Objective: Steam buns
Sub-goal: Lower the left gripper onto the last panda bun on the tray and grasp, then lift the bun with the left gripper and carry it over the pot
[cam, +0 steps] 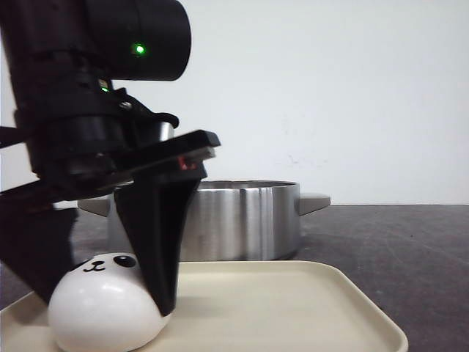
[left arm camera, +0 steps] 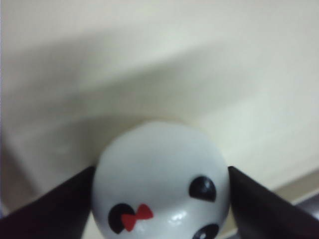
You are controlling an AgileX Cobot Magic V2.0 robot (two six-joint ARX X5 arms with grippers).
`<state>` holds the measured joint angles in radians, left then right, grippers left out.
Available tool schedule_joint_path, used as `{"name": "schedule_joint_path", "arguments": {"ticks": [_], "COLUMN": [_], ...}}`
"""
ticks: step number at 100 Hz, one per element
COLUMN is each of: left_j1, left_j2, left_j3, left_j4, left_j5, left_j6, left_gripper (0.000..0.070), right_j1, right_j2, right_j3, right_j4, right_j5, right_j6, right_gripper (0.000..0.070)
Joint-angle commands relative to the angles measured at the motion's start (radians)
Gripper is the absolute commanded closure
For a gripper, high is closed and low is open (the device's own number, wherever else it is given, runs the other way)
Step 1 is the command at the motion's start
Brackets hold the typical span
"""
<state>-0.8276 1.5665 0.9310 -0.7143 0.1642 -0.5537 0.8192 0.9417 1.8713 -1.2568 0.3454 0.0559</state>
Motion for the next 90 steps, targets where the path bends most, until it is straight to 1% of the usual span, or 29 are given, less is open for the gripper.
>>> {"name": "schedule_joint_path", "arguments": {"ticks": [1,3,5,9,18,23,31,38,44,53,61,72,83,90], "left_j1": [-0.010,-0.010,-0.010,-0.011,-0.010,-0.011,-0.020,-0.034,-0.036,-0.028,0.013,0.085,0.159,0.202], "left_j2": [0.039,0.039,0.039,0.039,0.025,0.001,-0.053,-0.105,-0.143,-0.158,-0.140,-0.085,-0.006,0.053], "left_j3": [0.002,0.002,0.002,0.002,0.017,0.035,0.083,0.145,0.210,0.330,0.437,0.558,0.642,0.675], "left_j4": [0.006,0.007,0.008,0.010,-0.008,-0.026,-0.052,-0.068,-0.073,-0.079,-0.089,-0.111,-0.153,-0.178], "left_j5": [-0.008,-0.013,-0.016,-0.016,0.006,0.026,0.039,0.042,0.029,-0.027,-0.051,-0.052,-0.052,-0.053], "left_j6": [-0.008,-0.008,-0.006,0.001,0.006,0.025,0.045,0.045,0.048,0.064,0.103,0.140,0.206,0.234], "left_gripper": [0.0692,0.0700,0.0677,0.0699,0.0699,0.0699,0.0699,0.0699,0.0697,0.0697,0.0696,0.0696,0.0696,0.0696], "right_j1": [0.011,0.011,0.011,0.011,0.011,0.011,0.011,0.011,0.011,0.011,0.011,0.011,0.011,0.011], "right_j2": [0.005,0.004,0.004,0.004,0.004,0.004,0.004,0.004,0.004,0.004,0.004,0.004,0.004,0.004], "right_j3": [0.019,0.019,0.019,0.019,0.019,0.019,0.019,0.019,0.019,0.019,0.019,0.019,0.019,0.019], "right_j4": [0.000,-0.002,-0.005,-0.010,-0.013,-0.014,-0.015,-0.017,-0.017,-0.016,-0.016,-0.016,-0.016,-0.016], "right_j5": [0.003,0.003,0.003,0.003,0.004,0.003,0.003,0.003,0.003,0.003,0.003,0.003,0.003,0.003], "right_j6": [-0.008,-0.007,-0.007,-0.007,-0.007,-0.007,-0.007,-0.007,-0.006,-0.003,0.005,0.015,0.017,0.023], "right_gripper": [0.0700,0.0700,0.0700,0.0700,0.0700,0.0700,0.0700,0.0700,0.0700,0.0700,0.0700,0.0700,0.0700,0.0700]}}
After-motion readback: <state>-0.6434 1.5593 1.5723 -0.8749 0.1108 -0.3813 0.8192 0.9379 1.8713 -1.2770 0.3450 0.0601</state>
